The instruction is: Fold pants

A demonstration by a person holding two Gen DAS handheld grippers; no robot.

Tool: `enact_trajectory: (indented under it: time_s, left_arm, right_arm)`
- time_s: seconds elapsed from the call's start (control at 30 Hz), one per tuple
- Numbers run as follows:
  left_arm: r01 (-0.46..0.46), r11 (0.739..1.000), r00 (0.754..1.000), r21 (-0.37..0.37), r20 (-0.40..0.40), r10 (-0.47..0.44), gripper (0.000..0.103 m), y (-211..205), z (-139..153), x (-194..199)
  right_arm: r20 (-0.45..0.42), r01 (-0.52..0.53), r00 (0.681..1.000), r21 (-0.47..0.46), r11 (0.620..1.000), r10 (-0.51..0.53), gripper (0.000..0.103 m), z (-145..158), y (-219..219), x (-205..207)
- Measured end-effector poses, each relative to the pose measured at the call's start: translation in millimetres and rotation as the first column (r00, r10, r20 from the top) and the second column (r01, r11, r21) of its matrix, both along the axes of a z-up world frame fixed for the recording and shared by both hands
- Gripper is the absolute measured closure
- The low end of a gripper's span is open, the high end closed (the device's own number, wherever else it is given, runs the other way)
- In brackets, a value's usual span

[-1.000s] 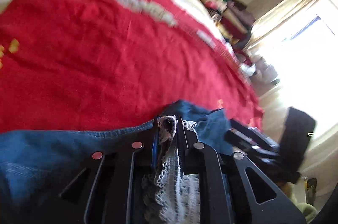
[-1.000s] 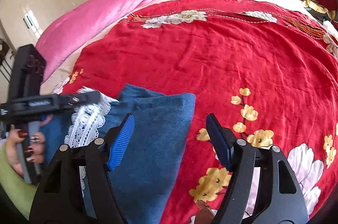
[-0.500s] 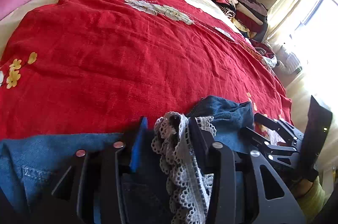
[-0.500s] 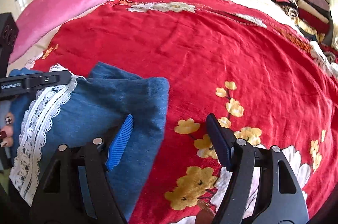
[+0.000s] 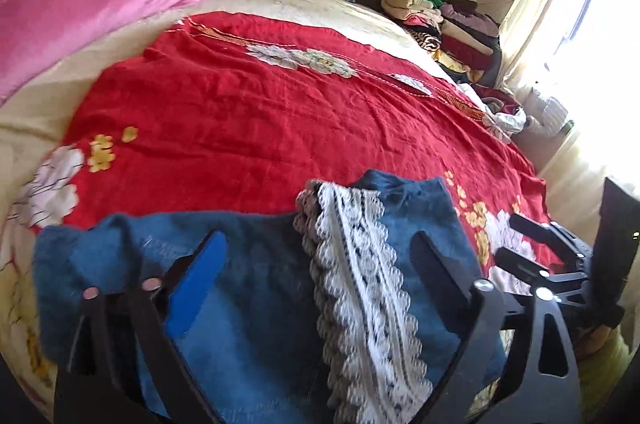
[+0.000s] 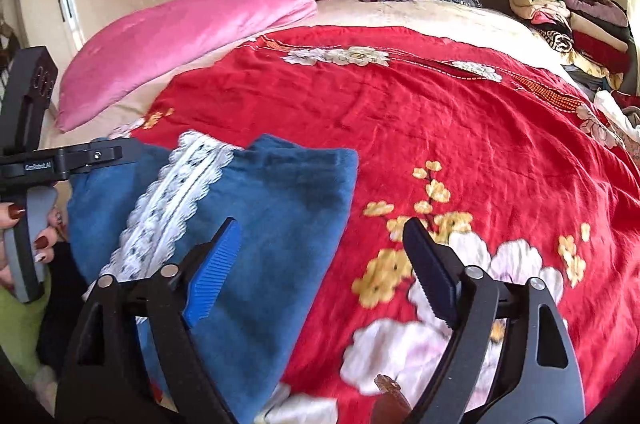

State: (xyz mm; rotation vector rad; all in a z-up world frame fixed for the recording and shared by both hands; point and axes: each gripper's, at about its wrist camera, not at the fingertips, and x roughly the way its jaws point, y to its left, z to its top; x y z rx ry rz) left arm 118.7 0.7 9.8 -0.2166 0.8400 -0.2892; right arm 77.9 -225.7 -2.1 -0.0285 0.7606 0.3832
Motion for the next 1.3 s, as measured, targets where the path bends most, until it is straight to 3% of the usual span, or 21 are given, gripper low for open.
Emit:
enact_trajectory:
  time_s: [0.23,0.63,1.07,1.2,1.3]
  left_arm:
    - [-0.007,0.998,1.000,0.062,0.030,0.005,0.005,4.9,7.5,-35.6]
    - [-0.016,0.999,1.000,0.030,-0.007,0.016,0.005,9.5,12.6,-78.8]
    - [0.047,0.999,0.991,-0.017,-0.121,-0.049,0.006,-8.3,-13.5,-97.8]
    - [0.057,0.998,0.985,-0.012,-0.165,-0.058,0.006,-21.2,-29.1,-99.1]
    - [0.073,0.997,0.980,0.031,-0.189,-0.066,0.008,-31.5,-42.8,-97.2]
  right_arm:
    - [0.028,-0.047,0.998,-0.022,0.999,0.047,0.020,10.4,3.7,-29.7]
    - [0.059,-0.057,0.997,-0.020,0.998,0.058,0.019,21.2,-2.6,-59.9]
    - [0.076,-0.110,0.991,-0.004,0.994,0.110,0.019,23.5,-1.5,-81.1]
    - [0.067,-0.118,0.991,-0.008,0.993,0.119,0.019,17.8,-3.8,-87.7]
    - [0.046,-0.120,0.992,-0.007,0.993,0.120,0.019,10.4,-5.0,-90.4]
